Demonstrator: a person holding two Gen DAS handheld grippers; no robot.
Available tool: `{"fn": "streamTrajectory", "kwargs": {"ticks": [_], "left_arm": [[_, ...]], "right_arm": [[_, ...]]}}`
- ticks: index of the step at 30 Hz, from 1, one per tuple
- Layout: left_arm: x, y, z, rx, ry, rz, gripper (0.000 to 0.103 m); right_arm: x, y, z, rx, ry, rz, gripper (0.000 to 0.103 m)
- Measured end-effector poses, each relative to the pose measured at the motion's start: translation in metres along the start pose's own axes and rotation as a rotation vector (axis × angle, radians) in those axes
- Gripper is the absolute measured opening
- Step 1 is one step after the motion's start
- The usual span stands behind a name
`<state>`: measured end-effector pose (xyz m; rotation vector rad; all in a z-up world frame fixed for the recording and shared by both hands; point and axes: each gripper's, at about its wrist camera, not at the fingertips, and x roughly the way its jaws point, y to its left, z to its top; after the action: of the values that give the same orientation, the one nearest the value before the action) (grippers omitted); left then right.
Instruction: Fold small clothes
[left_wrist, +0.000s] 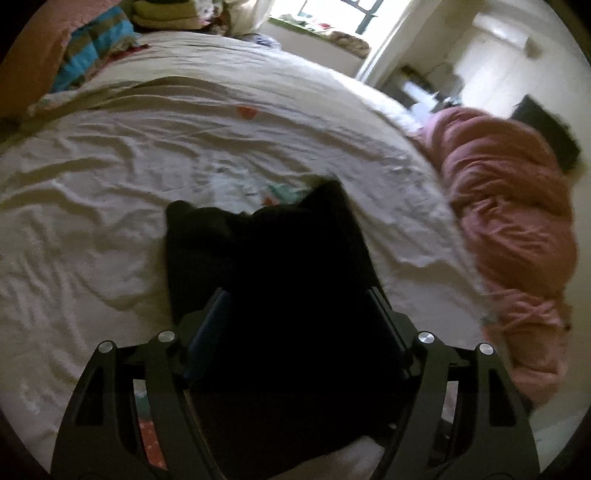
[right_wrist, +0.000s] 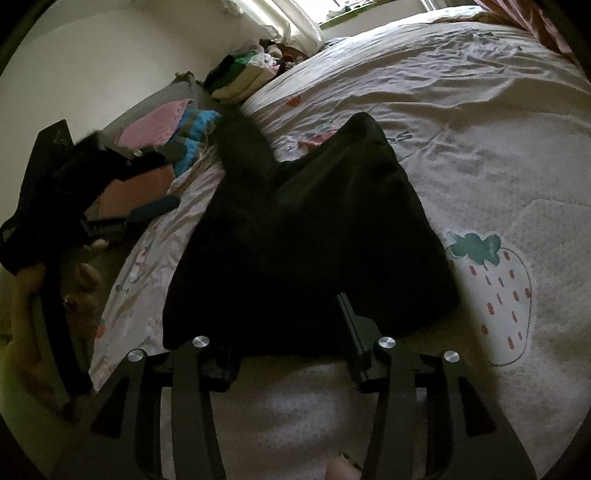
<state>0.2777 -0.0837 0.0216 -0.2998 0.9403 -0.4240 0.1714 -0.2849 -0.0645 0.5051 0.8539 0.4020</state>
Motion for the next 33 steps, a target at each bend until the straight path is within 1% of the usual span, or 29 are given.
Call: {"fn": "streamTrajectory", "kwargs": {"ticks": [1,2,4,5,6,7,8,10,11,13,15,18,19,21,22,24,25,26,27,28,30,32,33], "left_arm": [[0.0,0.001,0.0,-0.011,0.008,-0.027,0.068],[-0.003,0.003,0.0,-0.025,0.003,-0.027,0.068],[-0.006,0.004,-0.002,-0.018,0.0,0.008,0.068],[-0.008,0.005,-0.005,-0.005,-0.003,0.038,0.068],[-0.008,0.006,-0.008,0.007,-0.006,0.068,0.068],[-0.008,0.008,-0.012,0.014,-0.004,0.089,0.068],[-0.007,0.012,-0.017,0.018,0.002,0.112,0.068],[-0.003,0.02,-0.025,0.009,0.019,0.14,0.068],[0.0,0.023,-0.03,0.005,0.027,0.152,0.068],[0.003,0.029,-0.037,0.002,0.037,0.168,0.068],[0.005,0.033,-0.043,-0.005,0.046,0.172,0.068],[0.004,0.035,-0.048,0.001,0.05,0.183,0.068],[0.004,0.035,-0.049,0.007,0.048,0.188,0.069],[0.005,0.034,-0.048,0.011,0.047,0.2,0.071],[0.006,0.034,-0.048,0.016,0.046,0.205,0.071],[0.01,0.033,-0.047,0.024,0.046,0.217,0.071],[0.012,0.033,-0.046,0.023,0.048,0.219,0.071],[0.013,0.033,-0.046,0.018,0.049,0.219,0.071],[0.015,0.034,-0.044,0.009,0.054,0.215,0.071],[0.017,0.033,-0.043,0.008,0.057,0.213,0.071],[0.019,0.03,-0.041,0.015,0.06,0.214,0.071],[0.019,0.026,-0.042,0.013,0.064,0.202,0.071],[0.017,0.024,-0.042,0.015,0.062,0.192,0.071]], "right_arm": [[-0.001,-0.001,0.0,0.002,0.002,-0.004,0.045],[-0.004,-0.002,0.0,0.009,0.004,-0.003,0.047],[-0.006,-0.005,0.003,0.022,0.008,0.007,0.051],[-0.009,-0.006,0.004,0.028,0.009,0.014,0.056],[-0.013,-0.008,0.007,0.037,0.011,0.031,0.064],[-0.013,-0.009,0.011,0.046,0.015,0.051,0.068],[-0.012,-0.01,0.018,0.055,0.031,0.085,0.074],[-0.006,-0.009,0.027,0.062,0.075,0.144,0.075],[-0.001,-0.009,0.035,0.066,0.101,0.158,0.076],[0.009,-0.008,0.047,0.066,0.128,0.17,0.077],[0.019,-0.01,0.061,0.073,0.161,0.159,0.077],[0.031,-0.014,0.079,0.081,0.191,0.164,0.076],[0.035,-0.015,0.084,0.078,0.201,0.168,0.075],[0.042,-0.015,0.092,0.055,0.215,0.168,0.061],[0.046,-0.016,0.095,0.048,0.231,0.16,0.059],[0.055,-0.015,0.102,0.03,0.261,0.158,0.05],[0.056,-0.014,0.102,0.013,0.265,0.152,0.05],[0.056,-0.008,0.103,-0.036,0.262,0.138,0.046],[0.055,-0.002,0.105,-0.084,0.25,0.122,0.03],[0.053,0.003,0.107,-0.128,0.236,0.103,0.024],[0.045,0.012,0.111,-0.195,0.212,0.098,0.02],[0.035,0.022,0.114,-0.274,0.188,0.092,0.019],[0.027,0.028,0.115,-0.326,0.177,0.074,0.019]]}}
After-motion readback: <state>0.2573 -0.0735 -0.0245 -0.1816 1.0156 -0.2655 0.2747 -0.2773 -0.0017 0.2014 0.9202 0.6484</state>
